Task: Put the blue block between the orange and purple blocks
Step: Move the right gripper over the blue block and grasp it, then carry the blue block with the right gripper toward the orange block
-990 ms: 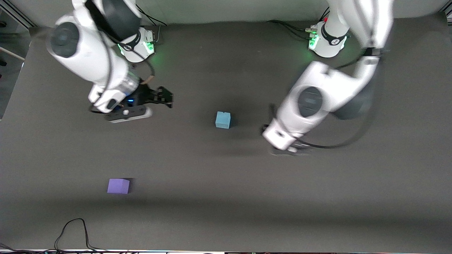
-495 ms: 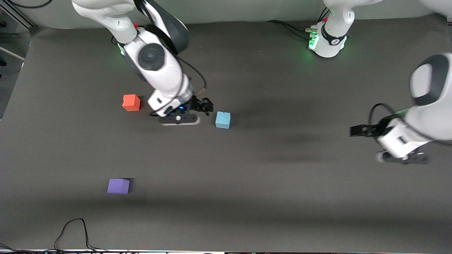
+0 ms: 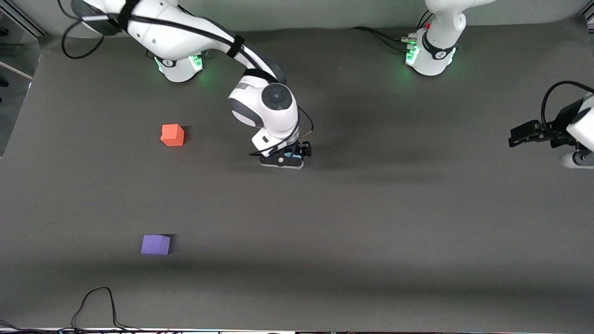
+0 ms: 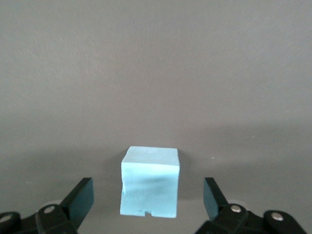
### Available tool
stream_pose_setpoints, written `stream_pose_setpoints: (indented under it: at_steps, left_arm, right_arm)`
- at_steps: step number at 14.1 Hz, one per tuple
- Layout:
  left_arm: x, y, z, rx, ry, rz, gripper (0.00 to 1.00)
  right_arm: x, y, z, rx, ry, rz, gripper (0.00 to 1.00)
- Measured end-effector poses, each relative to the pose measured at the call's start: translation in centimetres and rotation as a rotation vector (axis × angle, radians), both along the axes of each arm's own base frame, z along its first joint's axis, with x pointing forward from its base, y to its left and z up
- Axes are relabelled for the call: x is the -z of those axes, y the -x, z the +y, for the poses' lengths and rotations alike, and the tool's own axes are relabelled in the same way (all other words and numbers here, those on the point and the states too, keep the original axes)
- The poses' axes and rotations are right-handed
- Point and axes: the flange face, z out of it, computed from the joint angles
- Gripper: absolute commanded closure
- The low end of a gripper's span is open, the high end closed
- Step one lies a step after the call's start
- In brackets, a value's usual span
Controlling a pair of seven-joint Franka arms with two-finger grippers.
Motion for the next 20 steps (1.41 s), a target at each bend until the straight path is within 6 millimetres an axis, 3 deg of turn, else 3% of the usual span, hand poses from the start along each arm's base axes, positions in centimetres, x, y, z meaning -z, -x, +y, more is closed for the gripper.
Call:
stream_pose_setpoints:
  at_steps: [3, 7, 8, 11, 13, 17, 20]
  left_arm:
    - [-0.1, 0.5, -0.1, 0.003, -0.009, 0.0, 0.0]
    - [-0.1, 0.4, 0.0, 0.004, -0.033, 0.001, 0.0]
    - [-0.1, 0.4, -0.1, 0.013, -0.037, 0.001, 0.0]
    - [-0.4, 0.6, -0.3, 0.026, -0.039, -0.002, 0.0]
    - [-0.6, 0.7, -0.4, 0.031, -0.039, -0.004, 0.0]
    - [-0.6, 0.7, -0.7, 0.037, -0.039, -0.004, 0.0]
    - [-0.5, 0.7, -0.8, 0.041, -0.038, -0.002, 0.0]
  right_arm:
    - [2.5, 0.7, 0.4, 0.004, -0.021, 0.023, 0.0]
    - [4.3, 2.4, 0.4, 0.015, -0.031, 0.038, 0.0]
    - [4.6, 2.9, 0.3, 0.02, -0.034, 0.04, 0.05]
    - [5.3, 3.5, 0.1, 0.007, -0.02, 0.029, 0.48]
    - [5.5, 3.6, 0.0, -0.007, -0.008, 0.017, 0.55]
    - [4.3, 2.7, -0.5, 0.003, -0.003, -0.004, 0.55]
    - [0.4, 1.6, -1.7, 0.023, 0.045, -0.022, 0.55]
